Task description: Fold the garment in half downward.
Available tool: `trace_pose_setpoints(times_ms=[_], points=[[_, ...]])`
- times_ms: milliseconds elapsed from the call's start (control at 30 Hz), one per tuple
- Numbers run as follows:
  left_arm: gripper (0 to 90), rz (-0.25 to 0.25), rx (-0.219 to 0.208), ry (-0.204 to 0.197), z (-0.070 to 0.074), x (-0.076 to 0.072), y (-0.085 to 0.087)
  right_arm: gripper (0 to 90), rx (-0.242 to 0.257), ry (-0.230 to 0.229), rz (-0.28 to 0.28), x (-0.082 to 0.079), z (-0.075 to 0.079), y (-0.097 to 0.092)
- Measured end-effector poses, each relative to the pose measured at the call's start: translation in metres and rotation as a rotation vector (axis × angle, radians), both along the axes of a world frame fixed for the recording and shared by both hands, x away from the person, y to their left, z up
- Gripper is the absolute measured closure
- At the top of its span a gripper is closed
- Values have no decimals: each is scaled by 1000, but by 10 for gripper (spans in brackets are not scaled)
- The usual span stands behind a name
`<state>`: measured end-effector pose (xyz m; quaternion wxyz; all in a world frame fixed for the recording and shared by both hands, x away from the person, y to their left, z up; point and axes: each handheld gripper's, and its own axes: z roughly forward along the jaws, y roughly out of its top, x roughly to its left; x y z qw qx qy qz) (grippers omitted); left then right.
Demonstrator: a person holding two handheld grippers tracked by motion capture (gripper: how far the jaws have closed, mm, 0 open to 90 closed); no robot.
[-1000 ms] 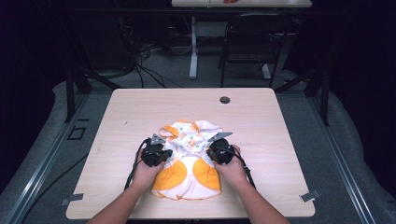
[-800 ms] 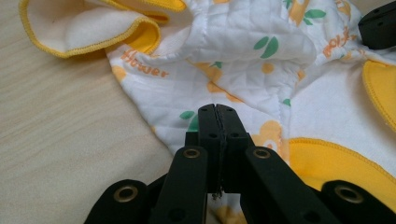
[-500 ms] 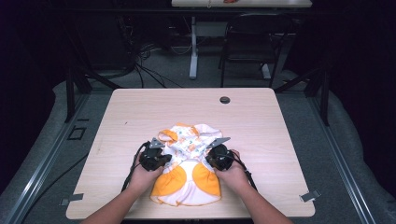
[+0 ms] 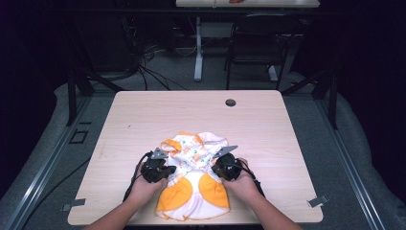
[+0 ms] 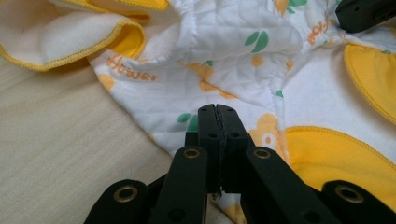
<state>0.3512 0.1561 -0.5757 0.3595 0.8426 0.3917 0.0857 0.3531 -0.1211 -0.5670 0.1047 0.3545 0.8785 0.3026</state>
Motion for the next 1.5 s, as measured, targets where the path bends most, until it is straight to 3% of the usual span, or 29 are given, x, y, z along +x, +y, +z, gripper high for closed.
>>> trace_pose_setpoints(times_ms=[400,533,667,767,900,1033,1267,1333,1433,1500], points=[[856,-30,14,17,3,-2,-1,845,-5,13,31,-4,1,3],[806,-32,3,17,9,2,-1,771,49,27,15,-2,6,1],[738,-23,-13,12,17,10,-1,701,72,1,11,3,16,1],[684,-22,5,-4,23,19,-2,627,74,-6,16,10,21,2],[636,7,5,0,26,34,-4,578,62,-37,19,27,27,5],[581,14,1,-31,32,50,-9,534,68,-38,10,43,32,8],[567,-2,-4,-30,40,69,-13,531,55,-31,-28,66,37,11],[567,0,-26,-22,40,74,-14,568,81,-13,-45,72,37,11],[578,5,-9,-24,41,82,-16,650,61,-21,-73,79,35,12],[584,13,-6,-30,42,86,-17,676,39,-10,-63,85,34,10]])
